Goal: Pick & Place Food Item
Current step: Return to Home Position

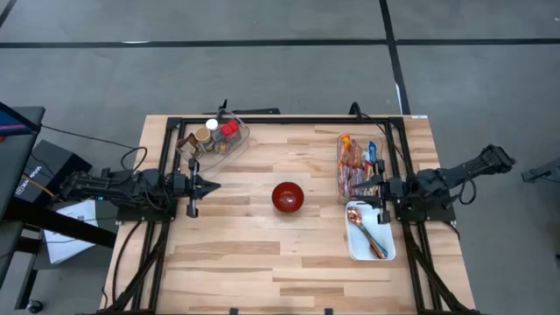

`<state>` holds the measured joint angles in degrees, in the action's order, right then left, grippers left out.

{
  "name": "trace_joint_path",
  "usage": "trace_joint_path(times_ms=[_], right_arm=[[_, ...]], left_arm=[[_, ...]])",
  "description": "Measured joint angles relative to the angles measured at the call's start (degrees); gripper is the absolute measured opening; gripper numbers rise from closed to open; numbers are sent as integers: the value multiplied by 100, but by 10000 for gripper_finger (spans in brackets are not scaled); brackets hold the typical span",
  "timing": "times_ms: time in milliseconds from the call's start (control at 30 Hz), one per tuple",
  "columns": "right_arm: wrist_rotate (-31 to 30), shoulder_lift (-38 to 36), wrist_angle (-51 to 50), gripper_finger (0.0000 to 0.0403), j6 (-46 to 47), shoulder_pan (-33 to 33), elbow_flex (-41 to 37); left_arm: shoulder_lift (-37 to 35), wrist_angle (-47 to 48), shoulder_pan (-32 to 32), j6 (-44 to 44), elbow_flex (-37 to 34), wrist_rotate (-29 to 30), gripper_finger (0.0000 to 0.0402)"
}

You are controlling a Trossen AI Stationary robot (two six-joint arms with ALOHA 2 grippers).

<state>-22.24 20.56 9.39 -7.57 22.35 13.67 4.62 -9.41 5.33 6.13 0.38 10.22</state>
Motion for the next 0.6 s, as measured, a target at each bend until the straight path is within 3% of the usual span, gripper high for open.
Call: trace_joint_path(times_ms=[267,600], right_arm=[[776,-719,-197,111,96,-437,-411],[1255,-2041,-802,111,413,-647,-957]], left_arm=[[0,-2,-1,0,0,0,1],[0,-2,1,0,-2,1,1]])
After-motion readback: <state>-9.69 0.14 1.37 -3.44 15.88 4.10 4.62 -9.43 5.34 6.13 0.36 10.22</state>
